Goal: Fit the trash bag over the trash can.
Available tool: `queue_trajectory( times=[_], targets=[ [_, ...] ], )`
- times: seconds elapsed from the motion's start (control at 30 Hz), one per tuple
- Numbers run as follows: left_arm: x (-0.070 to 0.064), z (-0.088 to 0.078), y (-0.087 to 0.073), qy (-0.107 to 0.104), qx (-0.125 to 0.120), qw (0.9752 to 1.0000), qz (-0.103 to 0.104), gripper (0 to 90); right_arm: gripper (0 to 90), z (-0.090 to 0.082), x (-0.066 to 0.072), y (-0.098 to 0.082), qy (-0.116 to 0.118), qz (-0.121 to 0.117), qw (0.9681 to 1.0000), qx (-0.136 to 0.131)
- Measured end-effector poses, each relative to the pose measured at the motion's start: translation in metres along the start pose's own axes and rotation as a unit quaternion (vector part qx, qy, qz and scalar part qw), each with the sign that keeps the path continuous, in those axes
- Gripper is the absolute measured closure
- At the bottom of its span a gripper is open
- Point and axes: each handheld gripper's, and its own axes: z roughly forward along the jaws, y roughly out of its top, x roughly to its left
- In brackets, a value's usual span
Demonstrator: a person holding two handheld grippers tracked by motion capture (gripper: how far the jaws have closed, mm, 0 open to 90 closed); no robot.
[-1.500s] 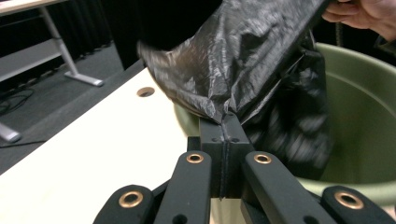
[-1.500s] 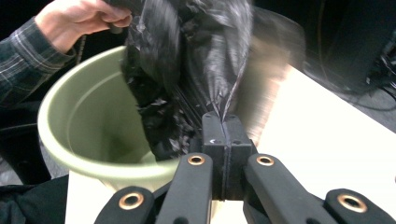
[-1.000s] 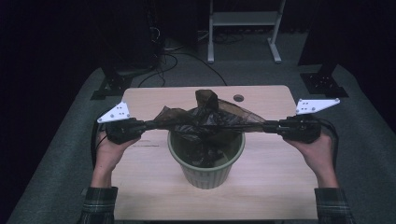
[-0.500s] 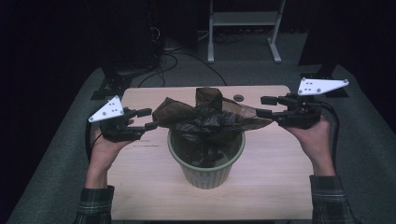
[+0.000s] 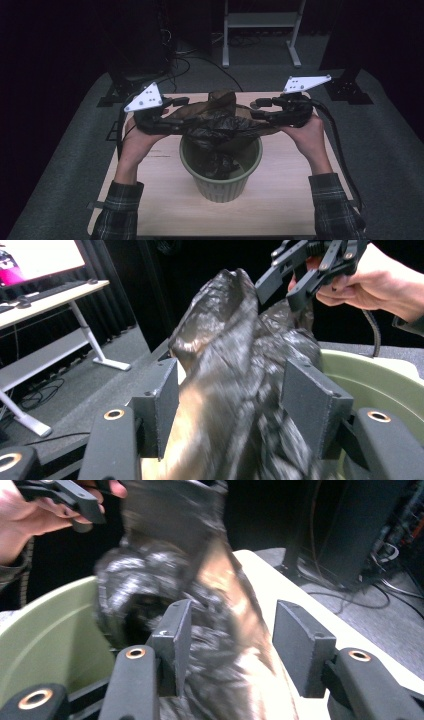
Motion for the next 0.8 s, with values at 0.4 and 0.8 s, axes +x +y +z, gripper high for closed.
queue_trajectory(
  times=[0.4, 0.8],
  targets=[
    [0.008, 0.011, -0.008, -0.044, 0.01, 0.9988, -0.016, 89.0, 89.9, 0.008, -0.016, -0.016, 0.013, 0.012, 0.9996, 0.022],
    [-0.005, -0.051, -0.046, -0.059, -0.02, 0.9968, -0.05, 89.5, 90.0, -0.047, 0.012, -0.043, 0.047, 0.007, 0.9988, -0.014]
  ],
)
